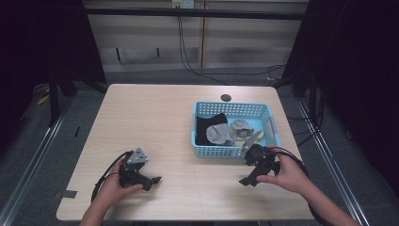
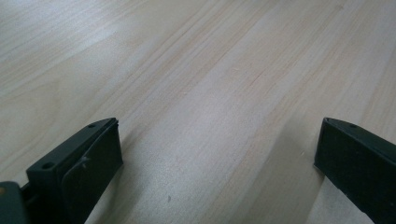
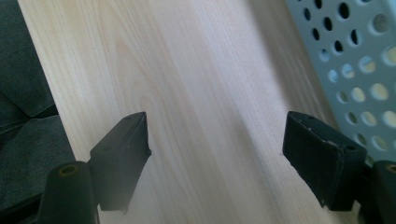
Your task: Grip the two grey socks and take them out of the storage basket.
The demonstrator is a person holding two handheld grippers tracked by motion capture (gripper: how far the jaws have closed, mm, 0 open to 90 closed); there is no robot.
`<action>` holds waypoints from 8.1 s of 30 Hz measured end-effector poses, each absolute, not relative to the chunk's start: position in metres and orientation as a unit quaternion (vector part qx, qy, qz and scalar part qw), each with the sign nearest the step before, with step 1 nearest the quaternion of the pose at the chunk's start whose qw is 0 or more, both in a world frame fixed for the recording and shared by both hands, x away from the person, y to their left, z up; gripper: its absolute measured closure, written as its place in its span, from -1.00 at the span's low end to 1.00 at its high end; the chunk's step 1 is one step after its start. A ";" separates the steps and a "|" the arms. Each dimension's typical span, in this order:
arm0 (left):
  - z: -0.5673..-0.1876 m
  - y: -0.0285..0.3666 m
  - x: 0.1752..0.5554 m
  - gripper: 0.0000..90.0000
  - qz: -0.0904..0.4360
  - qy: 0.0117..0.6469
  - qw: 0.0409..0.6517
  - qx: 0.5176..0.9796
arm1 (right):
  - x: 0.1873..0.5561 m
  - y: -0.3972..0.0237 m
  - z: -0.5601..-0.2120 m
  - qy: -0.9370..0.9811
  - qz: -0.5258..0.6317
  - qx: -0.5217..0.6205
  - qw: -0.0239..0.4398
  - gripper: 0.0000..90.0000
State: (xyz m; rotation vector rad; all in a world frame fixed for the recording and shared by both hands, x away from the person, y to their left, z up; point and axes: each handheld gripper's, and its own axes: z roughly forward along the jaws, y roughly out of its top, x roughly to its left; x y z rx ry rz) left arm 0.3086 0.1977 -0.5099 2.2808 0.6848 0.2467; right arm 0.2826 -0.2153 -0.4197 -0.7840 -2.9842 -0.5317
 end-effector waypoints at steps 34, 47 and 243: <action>-0.510 0.198 0.309 -1.00 0.095 0.267 0.365 0.887 | 0.368 -0.242 -0.381 -0.936 -0.155 -0.315 -0.038 -0.51; -0.510 0.197 0.308 -1.00 0.095 0.270 0.369 0.884 | 0.418 -0.246 -0.414 -0.918 -0.153 -0.354 -0.090 -0.48; -0.510 0.197 0.308 -1.00 0.094 0.270 0.369 0.884 | 0.420 -0.205 -0.384 -0.931 -0.160 -0.326 -0.041 0.85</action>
